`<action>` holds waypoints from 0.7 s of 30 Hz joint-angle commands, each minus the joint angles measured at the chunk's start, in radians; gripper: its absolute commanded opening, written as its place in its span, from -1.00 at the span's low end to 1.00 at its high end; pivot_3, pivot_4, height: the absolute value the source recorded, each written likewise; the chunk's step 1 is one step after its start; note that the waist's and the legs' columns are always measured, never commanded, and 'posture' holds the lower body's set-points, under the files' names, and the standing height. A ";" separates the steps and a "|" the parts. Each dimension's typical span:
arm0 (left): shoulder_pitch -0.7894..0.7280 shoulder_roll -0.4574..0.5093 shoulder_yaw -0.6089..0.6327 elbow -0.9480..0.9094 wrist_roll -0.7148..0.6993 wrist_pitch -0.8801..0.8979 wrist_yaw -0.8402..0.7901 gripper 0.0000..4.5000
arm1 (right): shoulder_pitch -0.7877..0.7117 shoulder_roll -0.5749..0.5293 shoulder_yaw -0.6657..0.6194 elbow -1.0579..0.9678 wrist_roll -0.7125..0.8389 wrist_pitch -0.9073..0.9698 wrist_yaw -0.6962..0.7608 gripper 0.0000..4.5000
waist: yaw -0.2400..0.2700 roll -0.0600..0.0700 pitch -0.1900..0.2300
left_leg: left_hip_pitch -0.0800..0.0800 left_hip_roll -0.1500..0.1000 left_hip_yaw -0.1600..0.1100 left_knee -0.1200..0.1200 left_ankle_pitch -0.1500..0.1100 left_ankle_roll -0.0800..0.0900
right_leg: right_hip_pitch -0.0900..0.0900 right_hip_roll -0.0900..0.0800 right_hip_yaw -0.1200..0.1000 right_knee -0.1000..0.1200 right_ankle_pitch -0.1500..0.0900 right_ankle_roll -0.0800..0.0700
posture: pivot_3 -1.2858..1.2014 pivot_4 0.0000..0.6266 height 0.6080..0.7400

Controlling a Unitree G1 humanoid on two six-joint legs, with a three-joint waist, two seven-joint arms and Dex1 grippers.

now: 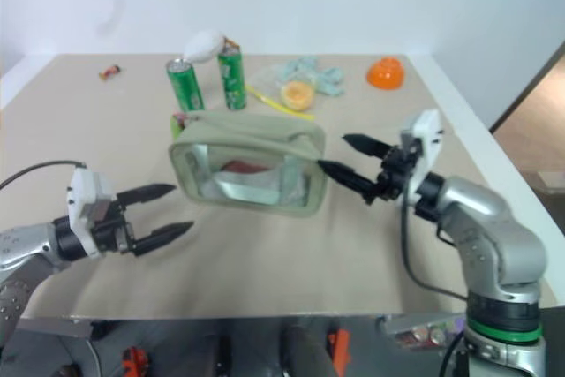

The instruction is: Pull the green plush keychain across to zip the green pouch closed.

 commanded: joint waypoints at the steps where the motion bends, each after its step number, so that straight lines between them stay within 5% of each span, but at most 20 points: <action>1: -0.005 -0.003 0.019 -0.014 0.011 -0.017 0.018 1.00 | -0.007 0.003 0.014 -0.007 -0.015 -0.046 -0.012 0.80 | 0.000 0.000 0.000 | 0.000 -0.001 0.000 0.000 0.000 0.000 | 0.000 0.000 0.000 0.000 0.000 0.000 | 0.03 -0.52 1.00; 8: 0.016 -0.030 0.055 -0.022 0.007 -0.014 0.086 1.00 | 0.021 0.012 0.083 0.038 -0.056 -0.107 0.012 0.80 | 0.001 0.000 0.000 | -0.002 -0.001 0.000 0.000 0.000 0.000 | -0.001 -0.002 0.000 -0.001 -0.001 0.001 | 0.03 -0.52 1.00; 9: 0.017 -0.037 0.064 -0.020 0.002 -0.013 0.097 1.00 | 0.022 0.010 0.089 0.041 -0.059 -0.112 0.017 0.52 | 0.001 0.000 0.000 | -0.002 -0.001 0.000 0.000 0.000 0.000 | -0.001 -0.002 0.000 -0.001 -0.001 0.001 | 0.03 -0.52 1.00; 19: 0.009 0.031 0.033 -0.131 -0.136 0.046 -0.019 1.00 | 0.032 -0.005 0.115 0.058 -0.072 -0.131 0.056 -0.94 | 0.002 -0.001 0.000 | -0.002 -0.001 0.000 0.000 0.000 0.000 | -0.001 0.000 -0.001 -0.001 -0.001 0.000 | 0.03 -0.52 1.00; 21: -0.007 0.048 0.022 -0.139 -0.147 0.056 -0.037 1.00 | 0.032 -0.008 0.121 0.065 -0.082 -0.150 0.072 -0.97 | 0.002 0.000 0.000 | -0.002 -0.001 0.000 0.000 0.000 0.000 | -0.001 0.000 0.000 -0.001 -0.001 0.000 | 0.03 -0.52 1.00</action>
